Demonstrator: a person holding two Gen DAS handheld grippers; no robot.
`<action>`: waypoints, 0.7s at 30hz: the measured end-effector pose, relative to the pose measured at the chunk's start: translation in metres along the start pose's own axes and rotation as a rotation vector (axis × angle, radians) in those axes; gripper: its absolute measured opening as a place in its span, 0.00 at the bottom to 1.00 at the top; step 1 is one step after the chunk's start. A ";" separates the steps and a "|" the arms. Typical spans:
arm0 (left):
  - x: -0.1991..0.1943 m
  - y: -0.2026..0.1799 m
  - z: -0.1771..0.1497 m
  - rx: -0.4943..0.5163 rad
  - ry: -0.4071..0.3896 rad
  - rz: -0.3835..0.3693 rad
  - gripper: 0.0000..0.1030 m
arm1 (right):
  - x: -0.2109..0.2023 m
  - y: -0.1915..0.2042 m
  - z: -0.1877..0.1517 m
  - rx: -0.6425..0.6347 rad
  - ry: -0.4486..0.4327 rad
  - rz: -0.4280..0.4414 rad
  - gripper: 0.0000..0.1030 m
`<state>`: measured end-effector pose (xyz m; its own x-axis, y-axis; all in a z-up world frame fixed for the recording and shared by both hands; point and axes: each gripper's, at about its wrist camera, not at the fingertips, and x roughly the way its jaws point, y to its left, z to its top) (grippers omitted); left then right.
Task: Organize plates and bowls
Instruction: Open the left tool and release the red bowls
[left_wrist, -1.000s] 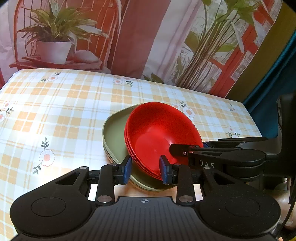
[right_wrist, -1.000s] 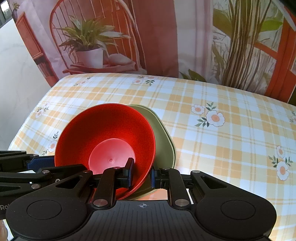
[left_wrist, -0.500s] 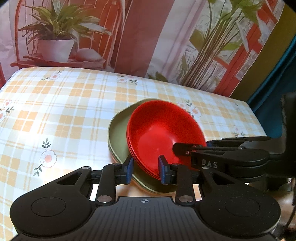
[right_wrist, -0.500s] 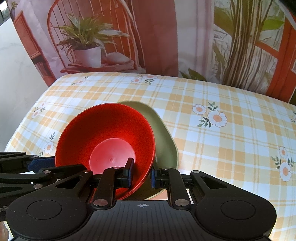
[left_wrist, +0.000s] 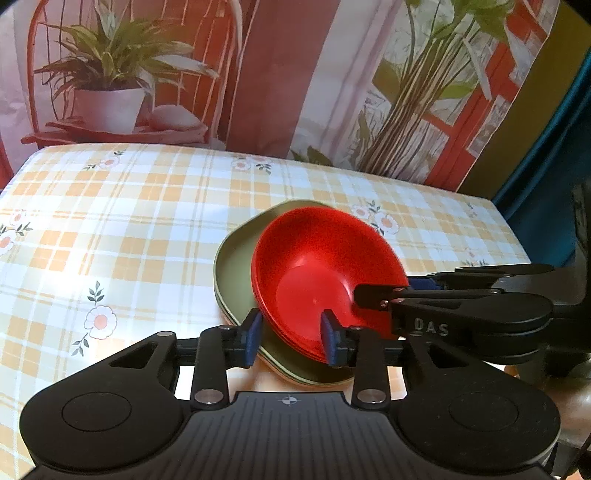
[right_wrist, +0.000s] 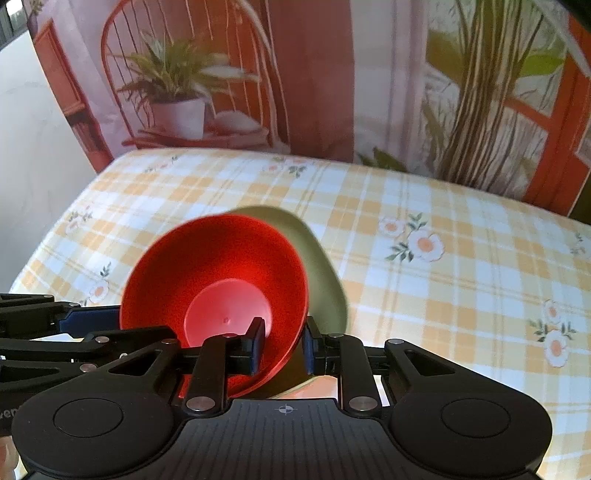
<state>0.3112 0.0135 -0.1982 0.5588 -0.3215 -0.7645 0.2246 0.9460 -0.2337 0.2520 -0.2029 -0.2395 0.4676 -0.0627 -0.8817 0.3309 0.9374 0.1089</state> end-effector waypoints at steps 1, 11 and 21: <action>-0.003 0.000 0.001 -0.003 -0.004 -0.002 0.35 | -0.005 -0.001 0.001 -0.002 -0.010 -0.003 0.19; -0.059 -0.018 0.006 0.055 -0.112 0.034 0.46 | -0.072 -0.011 0.005 -0.008 -0.099 -0.039 0.23; -0.140 -0.049 -0.002 0.144 -0.281 0.090 0.95 | -0.162 -0.012 -0.018 -0.045 -0.227 -0.117 0.77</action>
<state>0.2205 0.0123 -0.0805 0.7755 -0.2544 -0.5778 0.2635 0.9621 -0.0700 0.1580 -0.1979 -0.1063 0.6024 -0.2418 -0.7607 0.3590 0.9333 -0.0124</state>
